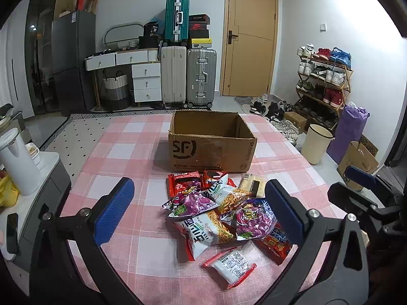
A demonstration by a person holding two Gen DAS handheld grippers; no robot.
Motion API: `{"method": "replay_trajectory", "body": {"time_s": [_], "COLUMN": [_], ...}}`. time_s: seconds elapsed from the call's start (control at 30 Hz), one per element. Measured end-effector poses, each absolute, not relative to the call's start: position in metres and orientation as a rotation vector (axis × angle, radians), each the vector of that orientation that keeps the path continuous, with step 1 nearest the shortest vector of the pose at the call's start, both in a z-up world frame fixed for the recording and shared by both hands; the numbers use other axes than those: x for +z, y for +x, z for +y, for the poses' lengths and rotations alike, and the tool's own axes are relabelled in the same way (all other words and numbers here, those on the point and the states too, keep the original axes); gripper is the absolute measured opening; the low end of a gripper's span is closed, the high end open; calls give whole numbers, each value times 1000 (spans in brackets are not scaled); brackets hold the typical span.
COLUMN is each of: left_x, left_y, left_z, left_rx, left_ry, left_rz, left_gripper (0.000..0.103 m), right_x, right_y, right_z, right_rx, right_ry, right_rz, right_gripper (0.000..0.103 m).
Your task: Organize snacks
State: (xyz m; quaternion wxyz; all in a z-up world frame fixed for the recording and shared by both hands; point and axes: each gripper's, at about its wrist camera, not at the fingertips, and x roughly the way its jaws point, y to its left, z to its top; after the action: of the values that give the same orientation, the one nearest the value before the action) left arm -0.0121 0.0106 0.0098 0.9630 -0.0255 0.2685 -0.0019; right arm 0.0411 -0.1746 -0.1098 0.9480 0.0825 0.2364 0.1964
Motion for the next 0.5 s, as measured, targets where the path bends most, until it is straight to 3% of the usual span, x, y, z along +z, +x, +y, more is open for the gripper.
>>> {"method": "replay_trajectory", "body": {"time_s": [0.5], "left_x": [13], "left_y": [-14], "left_z": [10], "left_rx": [-9], "left_ry": [-45], "left_rz": [541], "left_gripper": [102], "right_x": [-111], "right_y": [40], "right_z": [-174], "right_rx": [392], "right_ry": [165], "right_rz": [482], "right_gripper": [103]}}
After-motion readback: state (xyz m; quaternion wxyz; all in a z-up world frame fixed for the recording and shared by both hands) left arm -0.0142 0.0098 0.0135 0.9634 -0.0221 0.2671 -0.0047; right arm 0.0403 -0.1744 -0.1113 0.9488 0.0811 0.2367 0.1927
